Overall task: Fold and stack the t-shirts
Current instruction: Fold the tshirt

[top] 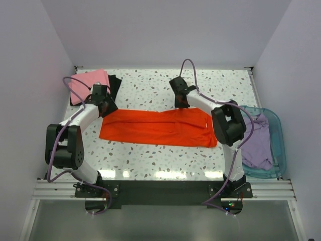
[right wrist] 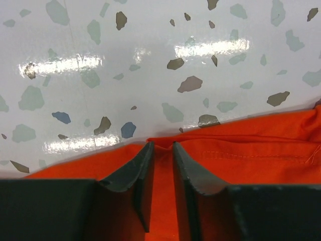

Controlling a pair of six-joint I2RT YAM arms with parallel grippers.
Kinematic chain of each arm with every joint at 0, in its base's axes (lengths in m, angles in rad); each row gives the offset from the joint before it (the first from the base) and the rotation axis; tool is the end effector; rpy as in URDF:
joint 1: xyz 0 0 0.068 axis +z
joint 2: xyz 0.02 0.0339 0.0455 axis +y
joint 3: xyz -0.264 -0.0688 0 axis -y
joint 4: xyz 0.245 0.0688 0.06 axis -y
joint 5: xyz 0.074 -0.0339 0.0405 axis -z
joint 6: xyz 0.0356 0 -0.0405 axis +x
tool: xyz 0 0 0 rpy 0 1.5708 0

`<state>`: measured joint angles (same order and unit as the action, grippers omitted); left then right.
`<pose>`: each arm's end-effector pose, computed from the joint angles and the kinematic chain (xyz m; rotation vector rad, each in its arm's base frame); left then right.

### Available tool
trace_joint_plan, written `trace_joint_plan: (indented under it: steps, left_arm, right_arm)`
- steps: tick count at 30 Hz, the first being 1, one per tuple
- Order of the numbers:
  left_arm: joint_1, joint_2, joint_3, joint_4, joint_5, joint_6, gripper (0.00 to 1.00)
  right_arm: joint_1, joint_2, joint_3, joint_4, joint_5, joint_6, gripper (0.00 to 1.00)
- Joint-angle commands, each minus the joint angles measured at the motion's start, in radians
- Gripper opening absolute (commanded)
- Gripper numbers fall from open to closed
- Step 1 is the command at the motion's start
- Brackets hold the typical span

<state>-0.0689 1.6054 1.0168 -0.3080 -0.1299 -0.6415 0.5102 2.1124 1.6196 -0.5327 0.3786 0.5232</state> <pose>0.3340 -0.0184 0.2058 -0.7492 2.3461 -0.1500 0.4042 0.2111 0.1851 0.1494 2.4858 -0.0707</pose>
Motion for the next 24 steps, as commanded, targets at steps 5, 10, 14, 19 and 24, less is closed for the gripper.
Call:
trace_joint_plan:
  steps: [5,10,14,19,24]
  left_arm:
    - [-0.006,-0.036,-0.012,0.026,0.022,0.022,0.50]
    - [-0.006,-0.039,-0.020,0.026,0.024,0.020,0.50]
    - [-0.006,-0.044,-0.024,0.030,0.030,0.020,0.50]
    - [-0.006,-0.039,-0.026,0.033,0.033,0.020,0.50]
    - [-0.006,-0.035,-0.027,0.037,0.036,0.019,0.50]
  right_arm:
    - [0.011,0.003,0.029,-0.012,0.074,0.029,0.12]
    - [0.014,-0.018,0.014,-0.010,0.077,0.038,0.01]
    - [0.016,-0.029,-0.001,0.008,0.075,0.037,0.29]
    - [0.025,-0.023,0.003,0.017,0.080,0.029,0.43]
    - [0.033,0.015,0.040,-0.012,0.091,0.028,0.43]
